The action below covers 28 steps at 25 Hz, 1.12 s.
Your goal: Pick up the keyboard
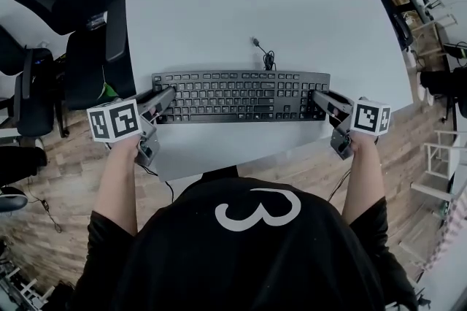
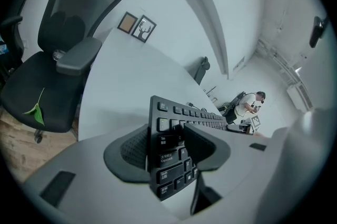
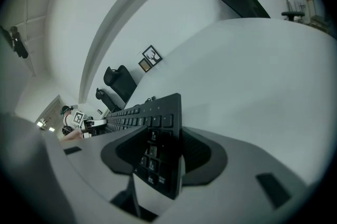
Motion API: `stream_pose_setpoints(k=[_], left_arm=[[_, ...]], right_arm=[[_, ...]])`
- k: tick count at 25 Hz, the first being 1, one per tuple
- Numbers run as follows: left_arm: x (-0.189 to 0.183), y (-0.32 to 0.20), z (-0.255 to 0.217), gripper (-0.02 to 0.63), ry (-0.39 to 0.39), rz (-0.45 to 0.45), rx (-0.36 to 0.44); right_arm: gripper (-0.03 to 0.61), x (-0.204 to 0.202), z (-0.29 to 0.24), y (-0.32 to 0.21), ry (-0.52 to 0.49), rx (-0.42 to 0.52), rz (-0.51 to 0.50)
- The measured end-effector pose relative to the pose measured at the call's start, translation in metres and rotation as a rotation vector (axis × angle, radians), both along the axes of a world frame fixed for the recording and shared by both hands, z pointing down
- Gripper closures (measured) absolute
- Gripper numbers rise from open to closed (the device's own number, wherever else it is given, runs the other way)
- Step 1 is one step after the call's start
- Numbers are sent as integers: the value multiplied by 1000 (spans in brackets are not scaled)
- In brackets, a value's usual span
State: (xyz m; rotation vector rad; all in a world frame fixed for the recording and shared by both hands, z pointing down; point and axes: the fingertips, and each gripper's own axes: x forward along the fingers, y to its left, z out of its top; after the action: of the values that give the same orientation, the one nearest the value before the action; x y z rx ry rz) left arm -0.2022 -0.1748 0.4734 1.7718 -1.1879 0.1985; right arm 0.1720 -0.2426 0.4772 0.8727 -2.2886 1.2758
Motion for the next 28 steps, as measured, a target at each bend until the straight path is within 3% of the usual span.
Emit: stream_pose_setpoints(k=[12,28], left_arm=[[2,4,8,416,-22,-59,290],[-1,7,2,416,-35,-94,441]], right_arm=[[390,3,-6,-8,-50,330,-11],[390,2,-12,-5,-55,445,-5]])
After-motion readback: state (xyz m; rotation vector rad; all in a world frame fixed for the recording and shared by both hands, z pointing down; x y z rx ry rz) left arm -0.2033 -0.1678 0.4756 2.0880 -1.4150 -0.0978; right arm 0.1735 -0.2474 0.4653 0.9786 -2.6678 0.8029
